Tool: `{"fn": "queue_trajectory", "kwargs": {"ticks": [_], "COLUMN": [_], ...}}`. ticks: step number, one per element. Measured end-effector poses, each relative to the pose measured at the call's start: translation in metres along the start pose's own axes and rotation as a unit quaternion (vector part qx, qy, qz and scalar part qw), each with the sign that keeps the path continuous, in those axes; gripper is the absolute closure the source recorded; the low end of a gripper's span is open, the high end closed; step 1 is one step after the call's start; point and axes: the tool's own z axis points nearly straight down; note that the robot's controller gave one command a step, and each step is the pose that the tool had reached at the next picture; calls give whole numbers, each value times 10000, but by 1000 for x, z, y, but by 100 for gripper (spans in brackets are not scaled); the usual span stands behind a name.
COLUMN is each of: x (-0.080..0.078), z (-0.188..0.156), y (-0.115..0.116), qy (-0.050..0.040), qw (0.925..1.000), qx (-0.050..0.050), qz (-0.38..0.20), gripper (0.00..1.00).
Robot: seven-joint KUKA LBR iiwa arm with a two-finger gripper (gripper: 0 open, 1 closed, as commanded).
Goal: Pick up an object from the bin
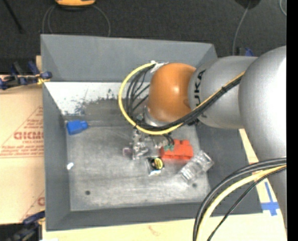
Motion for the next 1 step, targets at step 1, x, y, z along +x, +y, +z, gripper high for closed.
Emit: {"fn": "queue_trajectory", "kwargs": {"ticks": [1], "x": [6], "z": [-158], "y": [-10], "qy": [23], "qw": [9978], "qx": [19], "qz": [-667], "gripper": [100]}}
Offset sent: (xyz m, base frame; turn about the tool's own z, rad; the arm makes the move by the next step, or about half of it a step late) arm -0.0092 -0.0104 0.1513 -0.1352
